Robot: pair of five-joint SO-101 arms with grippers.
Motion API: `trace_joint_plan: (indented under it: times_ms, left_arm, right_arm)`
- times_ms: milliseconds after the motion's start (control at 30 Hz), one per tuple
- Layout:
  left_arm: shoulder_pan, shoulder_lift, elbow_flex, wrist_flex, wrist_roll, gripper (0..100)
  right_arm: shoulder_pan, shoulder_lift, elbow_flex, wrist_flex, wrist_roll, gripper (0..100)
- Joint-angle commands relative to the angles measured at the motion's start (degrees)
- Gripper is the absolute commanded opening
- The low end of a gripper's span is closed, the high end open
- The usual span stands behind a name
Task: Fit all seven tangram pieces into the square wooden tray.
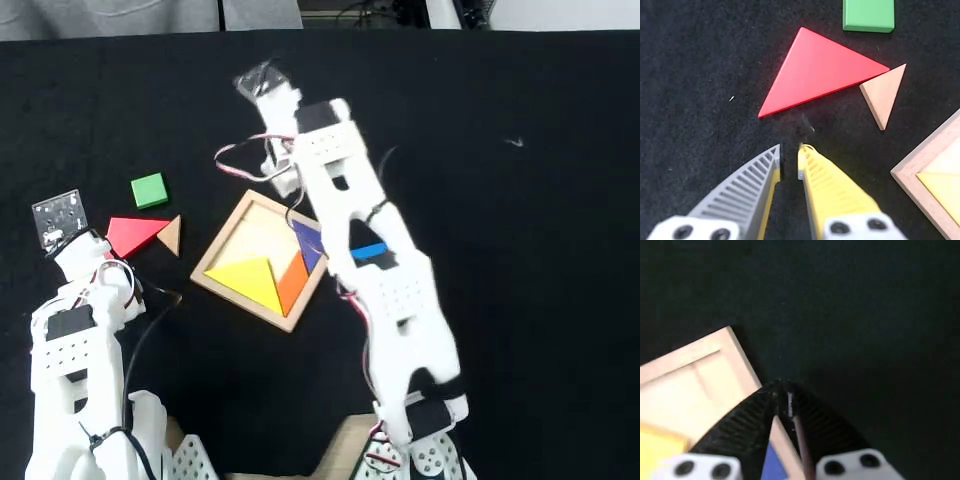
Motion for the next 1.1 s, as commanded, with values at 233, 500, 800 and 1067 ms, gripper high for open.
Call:
trace_joint_plan:
  times_ms: [233,500,800,1067]
  left_arm:
    - [0.04,-0.97,-0.04,-1.23,0.09,7]
    - [0.04,-0.97,-0.04,-1.23,0.09,7]
    - [-0.13,-1.05,-0.04,-1.23,0.09,7]
    - [-0.13,-1.05,-0.04,-1.23,0.09,7]
  right_arm:
    - [-5.36,16.84,-30.02,12.4,1.85,1.0]
    - [-11.96,22.46,-42.15,20.84,6.42,1.0]
    - [-15.21,20.79,-36.97,21.01,12.84,1.0]
    - [-15.82,2.51,-16.22,20.92,12.92,1.0]
